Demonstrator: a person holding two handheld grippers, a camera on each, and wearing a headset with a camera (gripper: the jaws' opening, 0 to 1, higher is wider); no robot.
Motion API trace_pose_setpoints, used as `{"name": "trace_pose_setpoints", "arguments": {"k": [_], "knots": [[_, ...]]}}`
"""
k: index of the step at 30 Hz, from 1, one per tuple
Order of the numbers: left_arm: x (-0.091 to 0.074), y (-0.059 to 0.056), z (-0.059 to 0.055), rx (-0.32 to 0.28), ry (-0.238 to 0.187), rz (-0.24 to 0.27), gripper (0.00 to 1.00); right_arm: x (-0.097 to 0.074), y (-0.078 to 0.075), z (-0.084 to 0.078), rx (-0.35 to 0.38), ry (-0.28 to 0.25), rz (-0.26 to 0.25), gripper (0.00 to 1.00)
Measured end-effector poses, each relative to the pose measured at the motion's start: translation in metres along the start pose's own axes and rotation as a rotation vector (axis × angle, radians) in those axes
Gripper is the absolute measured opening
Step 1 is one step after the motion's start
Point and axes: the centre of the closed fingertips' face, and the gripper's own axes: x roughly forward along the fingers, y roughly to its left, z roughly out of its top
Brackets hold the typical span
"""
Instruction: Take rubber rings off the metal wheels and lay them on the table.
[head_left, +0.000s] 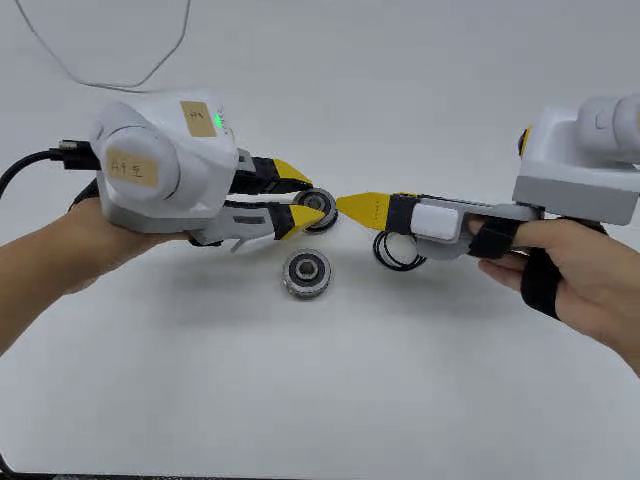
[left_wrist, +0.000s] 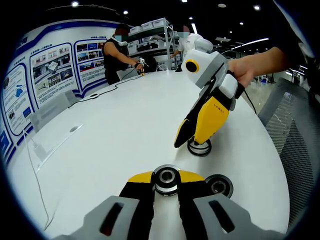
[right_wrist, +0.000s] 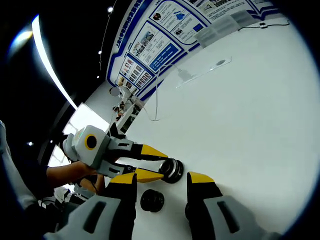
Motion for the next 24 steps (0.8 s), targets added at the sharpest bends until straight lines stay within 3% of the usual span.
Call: {"name": "trace_pose_setpoints", "arguments": {"k": [13,24], "knots": [[0.001,0.001,-0.001,-0.007,-0.004,-0.012,0.16,0.014,-0.003,-0.006,0.010,0.041,0.021,0.44],[0.000,0.000,-0.002,0.021,-0.009,-0.028,0.14,0.025,0.001,-0.007,0.017,0.059,0.030,0.48]]}}
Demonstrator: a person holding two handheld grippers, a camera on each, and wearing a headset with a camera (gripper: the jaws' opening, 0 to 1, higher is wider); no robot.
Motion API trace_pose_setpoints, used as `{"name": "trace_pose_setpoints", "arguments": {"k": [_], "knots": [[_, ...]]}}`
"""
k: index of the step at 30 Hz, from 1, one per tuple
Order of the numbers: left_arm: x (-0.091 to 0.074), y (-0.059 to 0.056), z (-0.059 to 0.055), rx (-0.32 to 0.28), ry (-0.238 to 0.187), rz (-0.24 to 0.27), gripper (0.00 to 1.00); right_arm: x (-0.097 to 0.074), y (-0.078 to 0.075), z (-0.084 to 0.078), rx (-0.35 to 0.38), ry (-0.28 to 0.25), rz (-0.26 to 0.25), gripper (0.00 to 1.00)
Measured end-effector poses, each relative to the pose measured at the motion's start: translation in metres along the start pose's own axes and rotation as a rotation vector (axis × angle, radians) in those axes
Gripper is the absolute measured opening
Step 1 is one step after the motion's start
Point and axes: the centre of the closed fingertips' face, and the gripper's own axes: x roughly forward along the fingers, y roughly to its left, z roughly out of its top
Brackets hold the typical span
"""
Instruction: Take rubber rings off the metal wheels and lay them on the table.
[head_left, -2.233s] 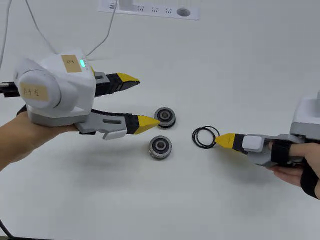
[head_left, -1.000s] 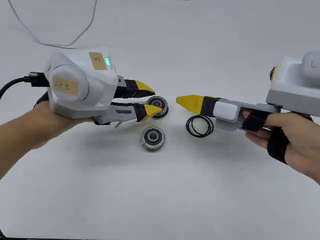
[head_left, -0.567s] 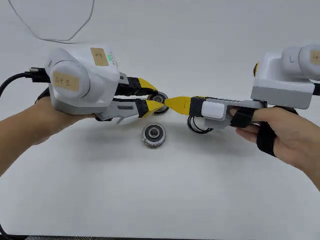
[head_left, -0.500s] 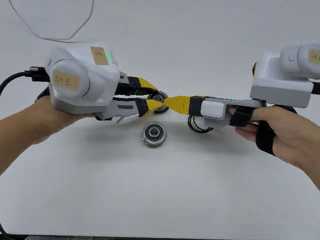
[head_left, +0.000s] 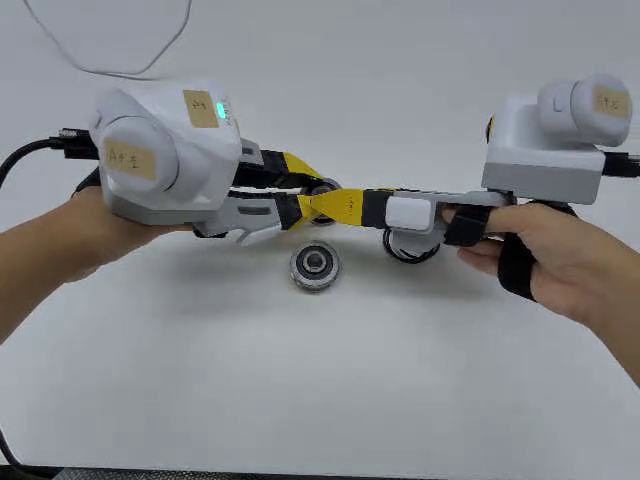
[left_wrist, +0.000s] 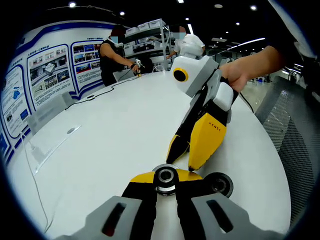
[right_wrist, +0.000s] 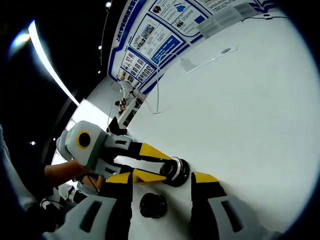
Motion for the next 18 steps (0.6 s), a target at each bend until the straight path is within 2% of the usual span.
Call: {"name": "trace_pose_setpoints", "arguments": {"k": [18], "knots": [[0.0004,-0.0011,-0.0003,0.028,0.005,-0.004,0.13,0.0001,0.0048,-0.0055,0.037,0.042,0.018,0.48]]}}
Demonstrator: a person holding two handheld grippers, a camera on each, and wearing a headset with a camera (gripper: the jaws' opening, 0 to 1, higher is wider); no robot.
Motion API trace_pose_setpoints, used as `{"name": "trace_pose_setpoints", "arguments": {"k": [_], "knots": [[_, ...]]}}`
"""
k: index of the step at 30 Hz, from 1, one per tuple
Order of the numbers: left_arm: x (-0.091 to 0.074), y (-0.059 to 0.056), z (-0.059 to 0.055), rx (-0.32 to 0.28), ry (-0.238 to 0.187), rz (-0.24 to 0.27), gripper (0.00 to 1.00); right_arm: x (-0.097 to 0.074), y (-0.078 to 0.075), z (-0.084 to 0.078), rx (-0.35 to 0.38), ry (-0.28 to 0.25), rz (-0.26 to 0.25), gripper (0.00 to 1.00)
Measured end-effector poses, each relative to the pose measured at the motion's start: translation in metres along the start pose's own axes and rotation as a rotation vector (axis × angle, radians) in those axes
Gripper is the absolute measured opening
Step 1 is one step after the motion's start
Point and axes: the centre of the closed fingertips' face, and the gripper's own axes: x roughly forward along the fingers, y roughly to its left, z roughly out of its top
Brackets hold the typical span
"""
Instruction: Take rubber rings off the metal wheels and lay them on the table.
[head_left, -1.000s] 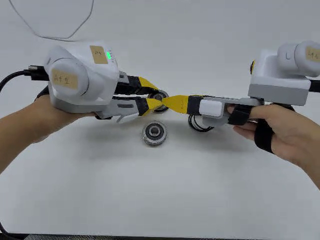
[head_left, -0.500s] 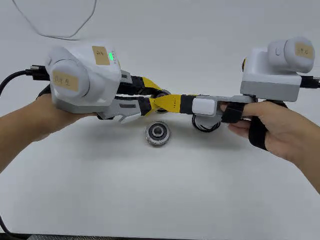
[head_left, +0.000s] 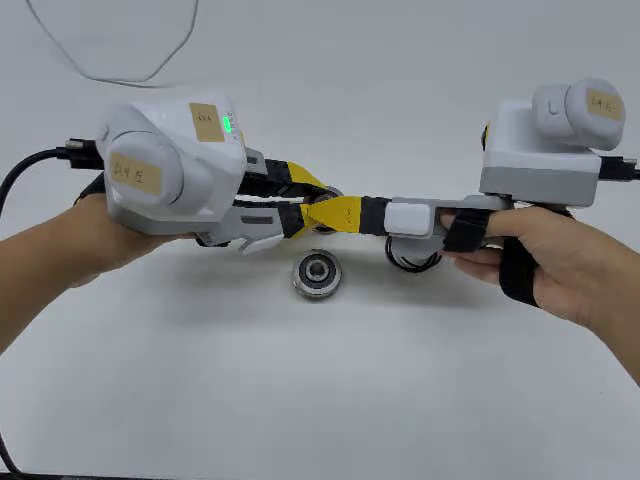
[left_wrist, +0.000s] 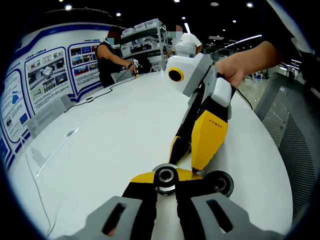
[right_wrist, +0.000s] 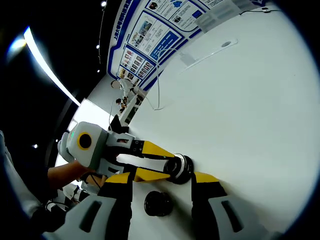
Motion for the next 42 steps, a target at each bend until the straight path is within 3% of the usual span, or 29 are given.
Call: {"name": "trace_pose_setpoints", "arguments": {"k": [11,16,20,22,42], "knots": [[-0.0002,0.0004,-0.0002,0.002,0.002,0.001,0.13,-0.0008,0.0051,-0.0003,0.007,-0.006,0.016,0.45],[-0.0008,0.0002,-0.0003,0.002,0.003,0.002,0.13,0.0034,-0.0003,-0.0024,0.006,-0.004,-0.016,0.45],[-0.0015,0.0002,-0.0006,0.000,0.002,0.001,0.13,0.0044,0.0011,-0.0034,0.019,-0.001,-0.004,0.46],[-0.0016,0.0002,-0.0006,0.001,0.002,0.001,0.13,0.0047,0.0042,-0.0024,0.028,-0.007,0.018,0.44],[-0.0024,0.0005,-0.0005,0.001,0.003,0.002,0.13,0.0018,-0.0026,0.0016,0.054,-0.040,-0.006,0.34]]}}
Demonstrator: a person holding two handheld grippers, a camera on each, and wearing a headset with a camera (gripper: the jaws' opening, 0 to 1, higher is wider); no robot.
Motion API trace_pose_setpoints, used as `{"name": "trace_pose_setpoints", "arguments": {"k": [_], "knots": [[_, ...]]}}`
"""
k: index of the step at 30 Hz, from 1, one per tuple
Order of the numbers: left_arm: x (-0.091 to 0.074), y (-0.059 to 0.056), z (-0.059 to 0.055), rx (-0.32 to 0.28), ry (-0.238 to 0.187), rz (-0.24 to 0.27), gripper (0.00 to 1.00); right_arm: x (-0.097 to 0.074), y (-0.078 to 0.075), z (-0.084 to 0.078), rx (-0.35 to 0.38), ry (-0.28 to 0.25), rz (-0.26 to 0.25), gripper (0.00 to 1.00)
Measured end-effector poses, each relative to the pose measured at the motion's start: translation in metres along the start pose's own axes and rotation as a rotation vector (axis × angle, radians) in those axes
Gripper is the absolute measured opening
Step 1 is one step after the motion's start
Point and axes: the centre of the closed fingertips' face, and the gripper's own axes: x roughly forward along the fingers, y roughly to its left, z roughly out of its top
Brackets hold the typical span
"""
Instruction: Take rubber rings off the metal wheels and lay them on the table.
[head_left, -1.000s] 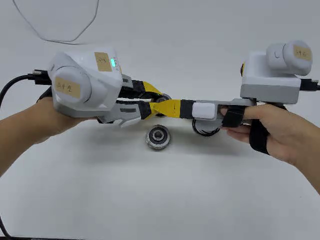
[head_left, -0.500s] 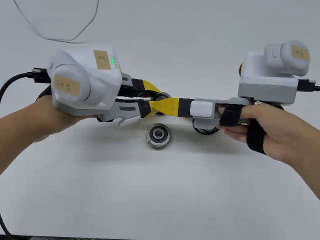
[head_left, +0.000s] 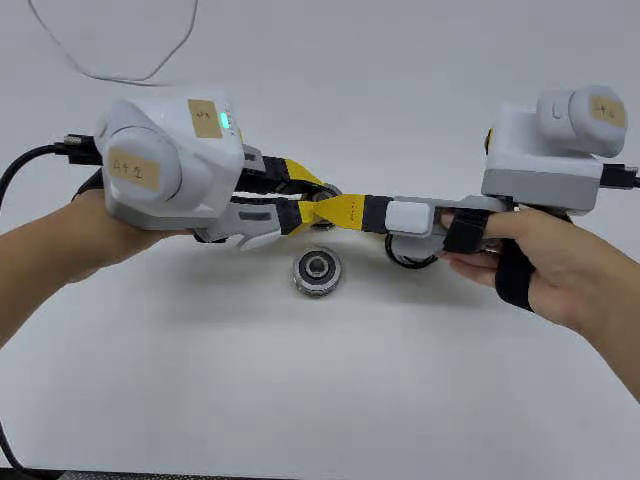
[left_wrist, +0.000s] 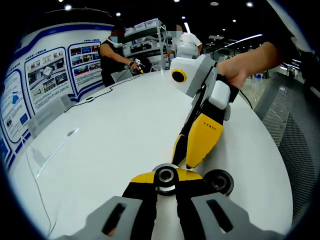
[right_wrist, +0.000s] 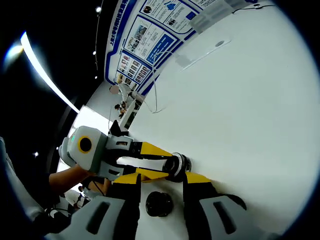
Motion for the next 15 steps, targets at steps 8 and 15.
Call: {"name": "trace_pose_setpoints", "arguments": {"k": [8,15], "knots": [[0.000,0.000,0.000,0.001,0.000,-0.001,0.13,-0.001,-0.004,0.000,0.005,-0.010,-0.019,0.28],[0.000,0.000,0.000,0.001,-0.001,-0.001,0.13,-0.002,-0.015,0.001,0.038,-0.023,-0.065,0.17]]}}
